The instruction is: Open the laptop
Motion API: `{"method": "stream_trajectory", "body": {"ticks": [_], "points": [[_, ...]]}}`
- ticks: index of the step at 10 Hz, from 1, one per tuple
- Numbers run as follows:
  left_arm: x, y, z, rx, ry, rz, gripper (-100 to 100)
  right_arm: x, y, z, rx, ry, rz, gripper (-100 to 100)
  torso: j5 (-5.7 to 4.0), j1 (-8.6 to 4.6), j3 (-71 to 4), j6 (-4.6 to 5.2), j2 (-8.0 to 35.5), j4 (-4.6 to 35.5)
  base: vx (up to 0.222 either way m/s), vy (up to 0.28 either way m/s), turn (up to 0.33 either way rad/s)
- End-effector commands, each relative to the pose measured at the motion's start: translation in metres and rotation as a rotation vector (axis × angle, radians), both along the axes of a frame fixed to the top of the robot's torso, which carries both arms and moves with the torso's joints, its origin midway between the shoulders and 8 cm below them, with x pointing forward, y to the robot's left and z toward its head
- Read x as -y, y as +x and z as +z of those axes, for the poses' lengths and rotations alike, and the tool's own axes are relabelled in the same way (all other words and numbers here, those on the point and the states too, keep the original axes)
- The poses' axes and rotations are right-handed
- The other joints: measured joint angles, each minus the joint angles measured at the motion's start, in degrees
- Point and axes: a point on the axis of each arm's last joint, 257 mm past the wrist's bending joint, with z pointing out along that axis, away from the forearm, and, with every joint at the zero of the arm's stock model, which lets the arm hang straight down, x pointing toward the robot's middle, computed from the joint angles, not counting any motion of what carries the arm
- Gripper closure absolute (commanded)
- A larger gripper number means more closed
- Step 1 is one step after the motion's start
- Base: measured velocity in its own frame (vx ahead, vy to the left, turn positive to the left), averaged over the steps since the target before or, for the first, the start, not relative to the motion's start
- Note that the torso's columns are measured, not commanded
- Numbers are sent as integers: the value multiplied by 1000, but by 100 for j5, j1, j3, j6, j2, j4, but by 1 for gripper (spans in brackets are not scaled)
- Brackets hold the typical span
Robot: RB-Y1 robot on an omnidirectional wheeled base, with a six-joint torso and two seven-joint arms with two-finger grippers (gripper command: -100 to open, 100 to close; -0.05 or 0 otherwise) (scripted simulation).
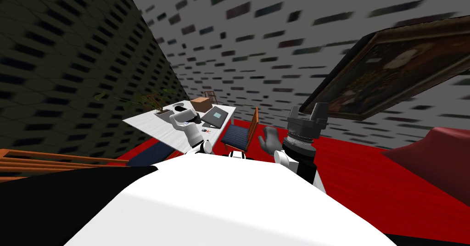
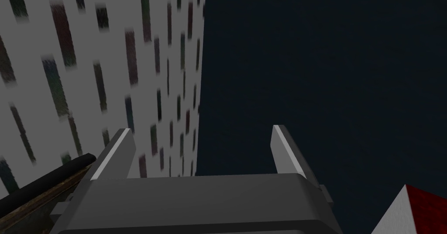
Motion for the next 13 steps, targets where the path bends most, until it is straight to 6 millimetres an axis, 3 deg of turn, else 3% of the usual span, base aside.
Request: {"method": "stream_trajectory", "body": {"ticks": [1, 6, 7, 8, 13], "points": [[-2, -11, 14, -4, -1, 9, -100, 0, 0, 0, 0, 0, 0, 0, 1, -1, 2, -1, 3, 0, 22, 9, -34], [-3, -31, 39, -2, -5, 27, -100, 0, 0, 0, 0, 0, 0, 0, -1, -4, 3, 0, 5, 1, 18, 9, -36], [-2, -29, 36, -1, -3, 26, -100, 0, 0, 0, 0, 0, 0, 0, 0, -3, 3, 0, 4, 1, 5, 2, -7], [-2, -30, 36, -3, -4, 25, 0, 0, 0, 0, 0, 0, 0, 0, 0, -4, 4, -1, 7, 1, 0, 0, 0], [-2, -30, 36, -3, -4, 25, 0, 0, 0, 0, 0, 0, 0, 0, 0, -3, 3, 0, 5, 1, 0, 0, 0]]}}
